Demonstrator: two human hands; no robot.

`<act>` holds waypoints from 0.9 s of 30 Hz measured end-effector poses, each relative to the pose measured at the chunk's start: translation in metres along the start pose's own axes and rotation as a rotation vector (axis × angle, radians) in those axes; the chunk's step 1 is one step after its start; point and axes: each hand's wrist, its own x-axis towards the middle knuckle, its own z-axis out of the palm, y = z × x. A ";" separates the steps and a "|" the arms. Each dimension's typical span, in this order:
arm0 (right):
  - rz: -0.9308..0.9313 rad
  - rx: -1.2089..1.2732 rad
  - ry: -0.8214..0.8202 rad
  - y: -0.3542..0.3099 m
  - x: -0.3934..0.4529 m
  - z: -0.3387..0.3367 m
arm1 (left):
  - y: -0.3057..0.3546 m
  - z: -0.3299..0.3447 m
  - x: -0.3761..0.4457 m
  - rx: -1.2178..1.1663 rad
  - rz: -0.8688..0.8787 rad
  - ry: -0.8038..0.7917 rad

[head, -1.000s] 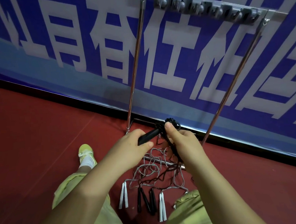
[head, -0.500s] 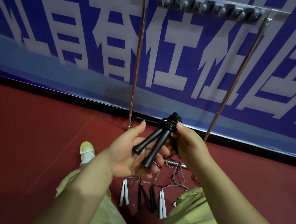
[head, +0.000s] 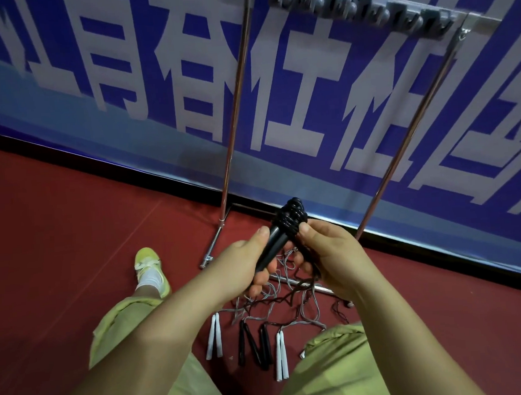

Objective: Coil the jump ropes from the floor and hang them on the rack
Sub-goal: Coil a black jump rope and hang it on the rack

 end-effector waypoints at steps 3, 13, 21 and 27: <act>0.029 0.010 0.020 0.000 0.002 -0.001 | -0.005 -0.003 0.004 0.114 0.015 0.030; 0.041 -0.191 0.119 0.002 0.000 0.004 | -0.011 -0.010 0.017 0.613 0.107 0.233; 0.041 -0.001 0.163 0.002 0.002 0.012 | -0.005 -0.006 0.013 1.067 0.202 0.355; -0.071 -0.119 0.236 0.013 0.004 0.015 | -0.003 -0.007 0.008 1.064 0.264 0.365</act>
